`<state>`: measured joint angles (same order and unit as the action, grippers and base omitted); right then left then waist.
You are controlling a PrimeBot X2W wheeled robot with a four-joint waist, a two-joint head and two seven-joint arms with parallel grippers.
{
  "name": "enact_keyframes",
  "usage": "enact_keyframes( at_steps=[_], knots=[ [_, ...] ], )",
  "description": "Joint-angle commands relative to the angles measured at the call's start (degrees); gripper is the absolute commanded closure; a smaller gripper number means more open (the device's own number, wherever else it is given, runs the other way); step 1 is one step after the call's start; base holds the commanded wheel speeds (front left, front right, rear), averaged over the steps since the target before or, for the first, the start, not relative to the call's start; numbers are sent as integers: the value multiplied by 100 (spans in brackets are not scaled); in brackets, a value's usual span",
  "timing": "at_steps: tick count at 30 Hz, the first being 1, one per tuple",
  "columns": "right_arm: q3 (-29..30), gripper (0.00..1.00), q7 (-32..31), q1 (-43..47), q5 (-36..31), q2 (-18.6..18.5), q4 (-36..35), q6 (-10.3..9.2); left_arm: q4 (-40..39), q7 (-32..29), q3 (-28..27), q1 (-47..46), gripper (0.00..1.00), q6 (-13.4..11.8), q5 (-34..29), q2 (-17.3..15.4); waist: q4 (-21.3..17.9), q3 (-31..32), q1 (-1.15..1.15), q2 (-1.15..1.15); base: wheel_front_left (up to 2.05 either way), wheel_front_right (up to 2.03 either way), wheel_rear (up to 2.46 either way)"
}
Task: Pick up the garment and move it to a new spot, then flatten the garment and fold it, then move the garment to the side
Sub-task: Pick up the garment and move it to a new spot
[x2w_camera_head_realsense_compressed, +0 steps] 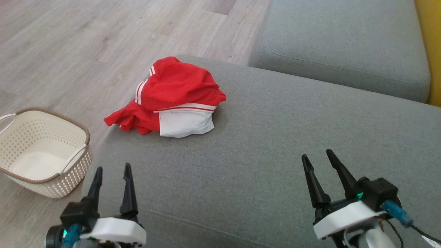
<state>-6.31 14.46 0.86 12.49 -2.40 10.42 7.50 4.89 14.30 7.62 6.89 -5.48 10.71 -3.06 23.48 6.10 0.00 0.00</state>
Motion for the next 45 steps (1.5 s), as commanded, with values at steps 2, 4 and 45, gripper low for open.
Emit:
enact_keyframes(
  at_steps=[2, 4, 45],
  knots=[
    [-143, 0, 54, -117, 60, -48, -152, -1, -233, 70, -230, -271, 0, 19, -36, 18, -13, 12, 0, 0, 0, 0, 0],
    [-153, 0, 54, -125, 70, -48, -147, -1, -243, 70, -238, -282, 0, 23, -35, 18, -45, 11, 0, 0, 0, 0, 0],
    [-218, 0, -201, -1332, -706, -48, -1434, -1, 4383, -2081, -140, -5727, 0, 1202, 353, -1957, -2131, -2712, 0, 0, 0, 0, 0]
  ],
)
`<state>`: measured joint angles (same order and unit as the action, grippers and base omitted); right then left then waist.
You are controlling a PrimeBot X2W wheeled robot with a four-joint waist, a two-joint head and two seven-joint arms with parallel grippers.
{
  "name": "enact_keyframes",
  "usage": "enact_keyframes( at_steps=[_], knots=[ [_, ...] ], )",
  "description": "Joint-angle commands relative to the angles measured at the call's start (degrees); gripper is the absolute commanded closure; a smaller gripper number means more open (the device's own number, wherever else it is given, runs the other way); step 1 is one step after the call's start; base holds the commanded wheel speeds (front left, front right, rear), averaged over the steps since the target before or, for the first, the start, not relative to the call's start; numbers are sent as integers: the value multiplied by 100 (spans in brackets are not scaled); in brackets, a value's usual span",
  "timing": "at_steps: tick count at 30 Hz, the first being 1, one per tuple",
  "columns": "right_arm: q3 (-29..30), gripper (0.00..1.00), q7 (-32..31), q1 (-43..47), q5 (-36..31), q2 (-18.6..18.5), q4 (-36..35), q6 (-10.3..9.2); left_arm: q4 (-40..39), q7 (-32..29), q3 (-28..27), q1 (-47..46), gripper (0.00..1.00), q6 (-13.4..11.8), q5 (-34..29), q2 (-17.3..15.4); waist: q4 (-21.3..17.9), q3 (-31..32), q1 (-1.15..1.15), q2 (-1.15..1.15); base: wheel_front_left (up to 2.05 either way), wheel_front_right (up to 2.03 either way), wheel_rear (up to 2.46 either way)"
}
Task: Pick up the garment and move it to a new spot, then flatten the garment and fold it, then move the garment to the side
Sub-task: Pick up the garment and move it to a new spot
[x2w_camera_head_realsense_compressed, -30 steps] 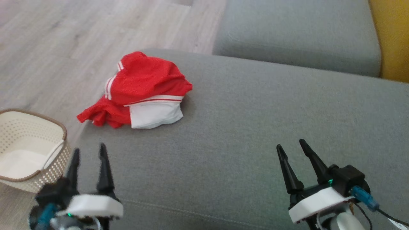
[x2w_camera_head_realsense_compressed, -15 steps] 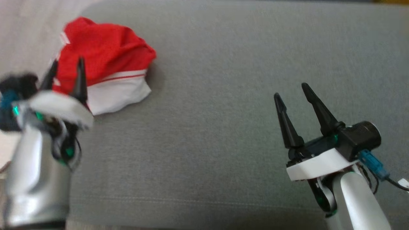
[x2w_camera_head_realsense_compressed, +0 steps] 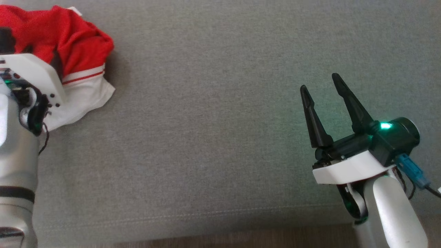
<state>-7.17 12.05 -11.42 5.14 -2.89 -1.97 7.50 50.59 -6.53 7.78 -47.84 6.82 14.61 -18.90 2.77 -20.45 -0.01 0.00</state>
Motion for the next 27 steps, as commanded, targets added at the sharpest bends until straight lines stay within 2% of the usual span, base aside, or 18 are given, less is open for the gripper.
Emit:
enact_keyframes(
  at_steps=[1, 3, 4, 5, 6, 10, 19, 22, 27],
  knots=[
    [-130, 0, 56, -106, 36, 2, -194, -1, -46, 20, -179, -316, 0, -35, -12, -386, -84, -77, 1, 0, 0, 0, 0],
    [-116, 0, 79, -115, 43, 2, -193, -1, 199, 96, -207, -441, 0, -39, 20, -423, -115, -114, 1, 0, 0, 0, 0],
    [-107, 0, 89, -121, 44, 2, -191, -1, 319, 124, -215, -498, 11, -38, 34, -437, -123, -127, 1, 0, 0, 0, 0],
    [-98, 0, 98, -125, 42, 2, -186, -1, 428, 157, -217, -552, 59, -36, 46, -443, -126, -134, 1, 0, 0, 0, 0],
    [-86, 0, 107, -126, 38, 2, -177, -1, 524, 195, -209, -597, 100, -33, 54, -439, -124, -136, 1, 0, 0, 0, 0],
    [-33, 0, 131, -117, -1, 2, -121, -1, 758, 512, -189, -753, 100, -12, 101, -423, -84, -82, 1, 0, 0, 0, 0],
    [-63, 0, 183, -63, 31, 2, 51, -1, 640, 1913, -503, -857, 100, -2, 471, -264, 46, 450, 1, 0, 0, 0, 0],
    [-46, 0, 195, -23, 54, 2, 103, -1, 466, 2046, -579, -812, 100, -2, 531, -250, 71, 612, 1, 0, 0, 0, 0],
    [-54, 0, 230, 80, 151, 2, 243, -1, -293, 2145, -671, -552, 100, -1, 548, -158, 112, 1060, 1, 0, 0, 0, 0]
  ],
)
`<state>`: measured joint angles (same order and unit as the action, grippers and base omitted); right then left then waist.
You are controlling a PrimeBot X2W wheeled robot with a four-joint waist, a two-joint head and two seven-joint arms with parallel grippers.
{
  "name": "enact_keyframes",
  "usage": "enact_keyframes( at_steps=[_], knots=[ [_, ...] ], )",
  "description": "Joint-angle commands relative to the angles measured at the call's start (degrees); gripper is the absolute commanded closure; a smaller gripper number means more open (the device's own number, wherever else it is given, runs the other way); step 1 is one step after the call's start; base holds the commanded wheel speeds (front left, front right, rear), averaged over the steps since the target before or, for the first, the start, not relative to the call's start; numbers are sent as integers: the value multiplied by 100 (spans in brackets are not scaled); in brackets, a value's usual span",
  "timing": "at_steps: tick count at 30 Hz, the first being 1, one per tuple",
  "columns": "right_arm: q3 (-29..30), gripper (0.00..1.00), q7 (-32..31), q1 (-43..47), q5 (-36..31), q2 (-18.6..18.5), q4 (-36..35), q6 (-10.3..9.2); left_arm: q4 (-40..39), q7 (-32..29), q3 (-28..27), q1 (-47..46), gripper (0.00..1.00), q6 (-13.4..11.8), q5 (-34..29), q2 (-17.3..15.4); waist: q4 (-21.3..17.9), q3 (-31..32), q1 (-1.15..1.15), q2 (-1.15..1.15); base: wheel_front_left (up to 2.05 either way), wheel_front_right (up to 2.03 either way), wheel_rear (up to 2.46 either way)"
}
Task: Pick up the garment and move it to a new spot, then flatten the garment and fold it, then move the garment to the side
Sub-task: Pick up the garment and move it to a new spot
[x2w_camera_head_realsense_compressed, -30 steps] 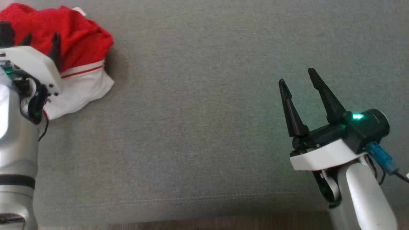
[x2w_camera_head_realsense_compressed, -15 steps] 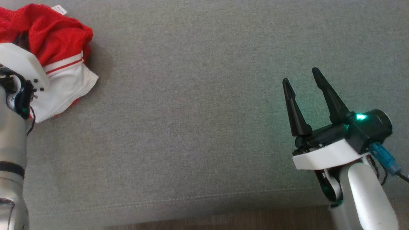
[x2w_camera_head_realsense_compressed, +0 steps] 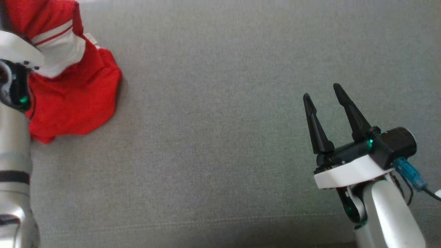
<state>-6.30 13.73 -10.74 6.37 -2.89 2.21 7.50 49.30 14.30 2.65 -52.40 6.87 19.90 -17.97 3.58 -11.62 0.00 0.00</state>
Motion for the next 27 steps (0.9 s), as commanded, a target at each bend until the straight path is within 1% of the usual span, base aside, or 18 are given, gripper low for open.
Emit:
enact_keyframes(
  at_steps=[1, 3, 5, 9, 14, 16, 19, 21, 24, 27],
  knots=[
    [-148, 0, 68, 32, 53, 2, -151, -1, -385, 65, -167, -23, 100, -3, 22, -203, 34, 261, 0, 0, 0, 0, 0],
    [-169, 0, 80, 69, 97, 2, -91, -1, -782, 67, -121, 180, 100, 7, 17, -84, 22, 442, 0, 0, 0, 0, 0],
    [-196, 0, 90, 100, 131, 2, -42, -1, -1104, 47, 38, 395, 100, 25, 45, 55, -18, 618, 0, 0, 0, 0, 0],
    [-217, 0, 104, 148, 184, 2, -11, -1, -1909, -300, 374, 748, 100, 47, 267, 361, -154, 889, 0, 0, 0, 0, 0],
    [-171, 0, 112, 100, 158, 2, -73, -1, -3077, -854, 694, 1187, 100, 46, 588, 759, -493, 991, 0, 0, 0, 0, 0],
    [-86, 0, 114, 45, 152, 2, -140, -1, -3513, -1066, 800, 1347, 100, 5, 716, 958, -670, 970, 0, 0, 0, 0, 0],
    [21, 0, 117, -56, 130, 2, -236, -1, -4031, -1301, 1009, 1519, 100, -86, 811, 1174, -956, 891, 0, 0, 0, 0, 0],
    [87, 0, 118, -94, 270, 2, -274, -1, -4201, -1360, 1213, 1620, 100, -153, 803, 1285, -1153, 847, 0, 0, 0, 0, 0],
    [79, 0, 119, -191, 311, 2, -374, -1, -4227, -1308, 1471, 1732, 100, -335, 870, 1421, -1490, 729, 0, 0, 0, 0, 0],
    [19, 0, 121, -290, 284, 2, -500, -1, -3968, -1169, 1718, 1709, 100, -614, 809, 1476, -1813, 562, 0, 0, 0, 0, 0]
  ],
)
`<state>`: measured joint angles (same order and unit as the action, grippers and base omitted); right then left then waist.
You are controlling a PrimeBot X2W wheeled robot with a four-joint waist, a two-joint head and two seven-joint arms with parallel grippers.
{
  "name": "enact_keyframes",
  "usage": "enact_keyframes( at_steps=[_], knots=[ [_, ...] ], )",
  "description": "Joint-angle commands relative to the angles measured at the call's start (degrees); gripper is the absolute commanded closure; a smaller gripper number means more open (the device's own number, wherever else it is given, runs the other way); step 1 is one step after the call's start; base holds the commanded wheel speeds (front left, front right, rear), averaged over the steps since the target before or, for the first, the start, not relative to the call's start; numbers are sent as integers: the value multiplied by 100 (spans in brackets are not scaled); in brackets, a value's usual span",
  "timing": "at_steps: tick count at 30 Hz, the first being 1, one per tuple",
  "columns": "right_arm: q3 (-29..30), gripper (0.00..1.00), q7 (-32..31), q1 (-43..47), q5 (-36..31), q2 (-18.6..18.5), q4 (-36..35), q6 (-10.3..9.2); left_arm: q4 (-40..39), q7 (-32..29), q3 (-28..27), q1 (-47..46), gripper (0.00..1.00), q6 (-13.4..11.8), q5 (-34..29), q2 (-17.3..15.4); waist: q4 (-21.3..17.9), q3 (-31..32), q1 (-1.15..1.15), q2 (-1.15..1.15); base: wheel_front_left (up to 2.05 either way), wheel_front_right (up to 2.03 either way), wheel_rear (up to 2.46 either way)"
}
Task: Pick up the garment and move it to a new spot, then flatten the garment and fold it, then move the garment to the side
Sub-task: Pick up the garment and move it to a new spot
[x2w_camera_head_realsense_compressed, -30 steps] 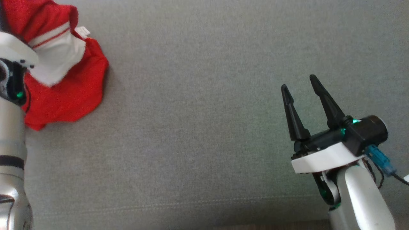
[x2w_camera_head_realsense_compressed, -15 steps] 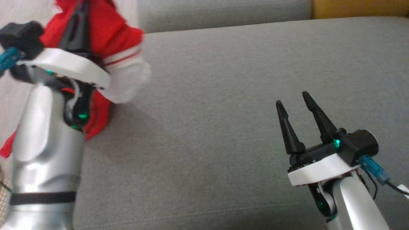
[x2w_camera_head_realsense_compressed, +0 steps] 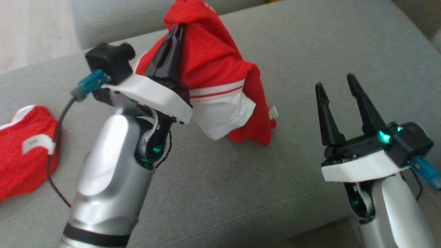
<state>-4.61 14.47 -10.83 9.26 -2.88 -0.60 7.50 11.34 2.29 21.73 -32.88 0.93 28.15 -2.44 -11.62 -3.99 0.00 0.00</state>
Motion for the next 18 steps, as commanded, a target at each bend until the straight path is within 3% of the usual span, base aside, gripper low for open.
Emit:
enact_keyframes(
  at_steps=[1, 8, 9, 10, 18],
  knots=[
    [-168, 0, 47, -304, -13, 1, -261, -1, -24, 60, -124, -264, 100, -113, -3, -66, -385, -260, 0, 0, 0, 0, 0],
    [-277, 0, 50, -367, 87, 1, -448, -1, 1138, 392, 273, -650, 100, -513, 34, -46, -936, -691, 0, 0, 0, 0, 0],
    [-282, 0, 51, -364, 103, 1, -460, -1, 1327, 436, 329, -710, 54, -560, 44, -46, -982, -729, 0, 0, 0, 0, 0],
    [-285, 0, 51, -361, 119, 1, -469, -1, 1506, 495, 386, -769, 2, -590, 53, -45, -1019, -756, 0, 0, 0, 0, 0],
    [-280, 0, 51, -283, 143, 1, -494, -1, 2132, 1045, 574, -1008, 0, -617, 374, -44, -901, -718, 0, 0, 0, 0, 0]
  ],
)
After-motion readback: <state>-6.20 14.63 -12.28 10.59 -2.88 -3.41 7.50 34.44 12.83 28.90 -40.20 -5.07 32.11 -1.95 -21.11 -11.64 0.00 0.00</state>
